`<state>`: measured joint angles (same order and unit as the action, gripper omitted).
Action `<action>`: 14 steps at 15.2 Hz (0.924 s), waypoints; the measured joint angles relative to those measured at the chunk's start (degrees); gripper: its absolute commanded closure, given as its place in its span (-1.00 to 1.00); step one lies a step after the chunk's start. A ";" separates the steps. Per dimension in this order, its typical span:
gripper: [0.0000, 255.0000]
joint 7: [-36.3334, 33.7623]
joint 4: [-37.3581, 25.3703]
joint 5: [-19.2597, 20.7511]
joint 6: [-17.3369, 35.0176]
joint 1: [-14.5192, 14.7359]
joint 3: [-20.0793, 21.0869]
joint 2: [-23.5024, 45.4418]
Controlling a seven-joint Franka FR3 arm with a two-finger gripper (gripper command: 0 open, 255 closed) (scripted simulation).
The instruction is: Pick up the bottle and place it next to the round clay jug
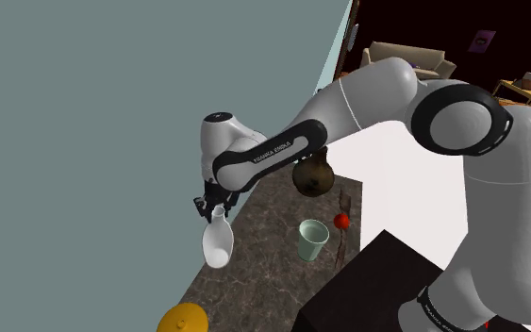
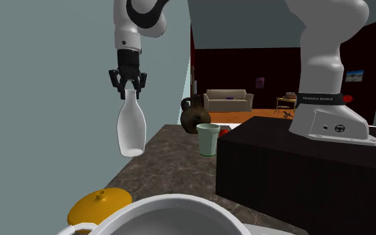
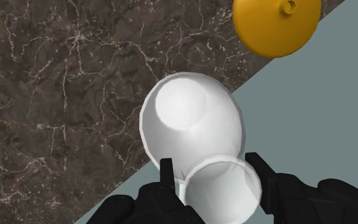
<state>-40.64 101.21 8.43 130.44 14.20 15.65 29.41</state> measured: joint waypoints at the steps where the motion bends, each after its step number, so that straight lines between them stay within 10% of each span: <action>1: 1.00 0.10 0.06 -0.21 -0.62 -0.10 0.14 -0.70; 14: 1.00 1.06 -3.01 -1.95 -8.41 -0.70 1.10 -5.59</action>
<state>-39.57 98.20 6.48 122.03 13.50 16.76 23.82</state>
